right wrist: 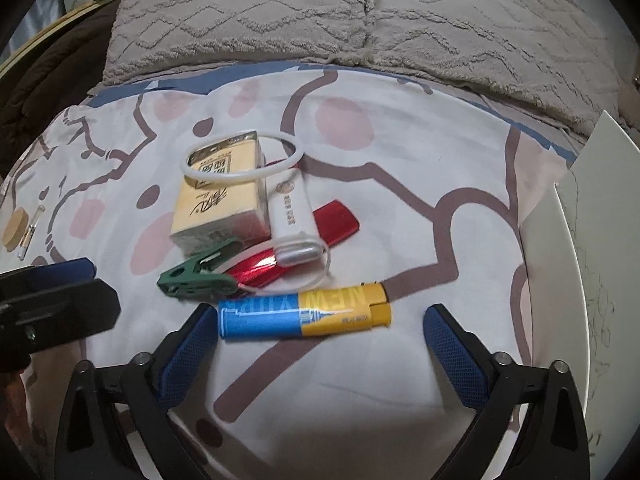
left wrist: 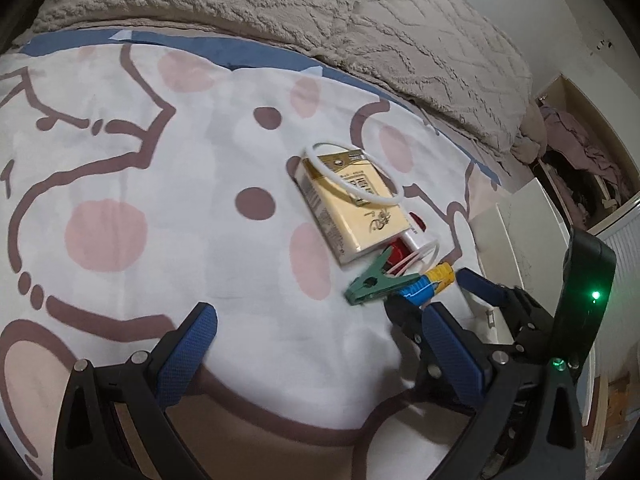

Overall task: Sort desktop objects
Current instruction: 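Close the right tool on the blue-yellow lighter, then close the left tool on the green clothespin while the right tool lifts the lighter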

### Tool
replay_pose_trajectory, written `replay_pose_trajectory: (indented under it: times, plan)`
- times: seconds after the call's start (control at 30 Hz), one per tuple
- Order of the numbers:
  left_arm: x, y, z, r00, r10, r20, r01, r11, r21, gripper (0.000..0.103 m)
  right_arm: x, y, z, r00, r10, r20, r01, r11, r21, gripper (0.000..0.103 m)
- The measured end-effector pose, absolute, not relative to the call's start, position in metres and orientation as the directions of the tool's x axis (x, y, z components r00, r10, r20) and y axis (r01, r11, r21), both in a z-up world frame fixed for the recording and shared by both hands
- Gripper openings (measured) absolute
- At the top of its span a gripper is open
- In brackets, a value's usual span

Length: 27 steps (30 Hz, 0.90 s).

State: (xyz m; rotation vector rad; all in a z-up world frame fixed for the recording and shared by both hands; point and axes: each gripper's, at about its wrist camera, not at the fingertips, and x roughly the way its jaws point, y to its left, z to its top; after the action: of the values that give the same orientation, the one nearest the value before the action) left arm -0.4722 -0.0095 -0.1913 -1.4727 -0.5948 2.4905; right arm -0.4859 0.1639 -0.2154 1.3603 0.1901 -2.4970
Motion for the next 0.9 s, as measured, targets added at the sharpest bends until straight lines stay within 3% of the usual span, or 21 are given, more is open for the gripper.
replay_pose_trajectory:
  times: [0.13,0.73,0.9]
  plan:
    - [-0.479,-0.003,-0.191,-0.482,0.365,-0.797,0.036,-0.9,-0.434,0.103,-0.485,0.165,-0.215,-0.522,-0.213,-0.826,0.334,-0.942,0.032,0.081]
    - [-0.493,0.033,-0.195,-0.494,0.327,-0.806,0.017,-0.923,-0.385,0.101,-0.456,0.182,-0.219,-0.552,-0.262,-0.792,0.302,-0.948,0.102,0.081]
    - [-0.493,0.036,-0.196,-0.506,0.307,-0.806,0.014,-0.931,-0.364,0.095,-0.443,0.186,-0.221,-0.567,-0.248,-0.785,0.282,-0.954,0.098,0.081]
